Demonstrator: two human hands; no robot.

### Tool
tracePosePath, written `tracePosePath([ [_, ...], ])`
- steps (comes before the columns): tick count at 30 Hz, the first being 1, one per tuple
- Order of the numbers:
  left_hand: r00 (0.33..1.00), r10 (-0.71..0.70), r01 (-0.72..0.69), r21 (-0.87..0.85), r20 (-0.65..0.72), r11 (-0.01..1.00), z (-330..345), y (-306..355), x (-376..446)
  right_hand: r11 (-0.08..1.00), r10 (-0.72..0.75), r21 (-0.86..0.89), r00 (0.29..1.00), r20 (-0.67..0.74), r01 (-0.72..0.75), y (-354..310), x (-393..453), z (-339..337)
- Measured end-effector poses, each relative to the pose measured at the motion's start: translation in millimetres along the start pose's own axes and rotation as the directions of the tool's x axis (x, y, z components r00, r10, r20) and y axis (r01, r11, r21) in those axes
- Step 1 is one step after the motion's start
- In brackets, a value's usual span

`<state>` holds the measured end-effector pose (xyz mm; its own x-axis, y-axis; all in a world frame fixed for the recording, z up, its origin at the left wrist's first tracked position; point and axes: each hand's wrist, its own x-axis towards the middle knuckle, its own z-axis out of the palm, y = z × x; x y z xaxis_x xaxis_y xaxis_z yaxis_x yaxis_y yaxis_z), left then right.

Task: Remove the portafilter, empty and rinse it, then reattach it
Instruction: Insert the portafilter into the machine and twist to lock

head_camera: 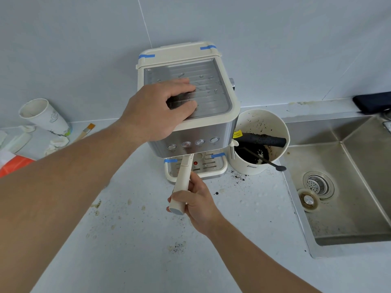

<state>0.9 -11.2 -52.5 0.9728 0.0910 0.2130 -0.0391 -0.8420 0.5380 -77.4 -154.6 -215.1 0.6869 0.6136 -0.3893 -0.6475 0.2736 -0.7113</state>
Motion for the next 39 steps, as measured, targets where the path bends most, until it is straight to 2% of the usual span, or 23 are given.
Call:
tracePosePath([
  [6,1.000,0.003,-0.003,0.002,0.000,1.000,-0.3,-0.1,-0.4,1.000,0.005,0.019,1.000,0.011,-0.005,1.9,4.7,6.6],
  [12,1.000,-0.010,0.010,-0.003,-0.005,1.000,0.2,0.7,-0.2,0.994,-0.001,0.108,1.000,0.008,0.000,0.4,10.7,5.7],
  [19,1.000,-0.012,0.012,-0.005,0.000,1.000,-0.3,0.6,-0.6,0.999,-0.020,0.045,1.000,0.001,0.020,-3.5,17.8,11.3],
  [34,1.000,-0.007,0.007,-0.013,0.001,1.000,-1.0,1.5,-1.2,0.987,-0.067,0.140,0.995,-0.074,0.077,1.3,39.5,70.8],
  [39,1.000,-0.007,0.007,-0.011,-0.001,1.000,-0.5,1.2,-0.2,0.992,-0.076,0.094,0.996,-0.048,0.080,0.4,38.5,65.4],
])
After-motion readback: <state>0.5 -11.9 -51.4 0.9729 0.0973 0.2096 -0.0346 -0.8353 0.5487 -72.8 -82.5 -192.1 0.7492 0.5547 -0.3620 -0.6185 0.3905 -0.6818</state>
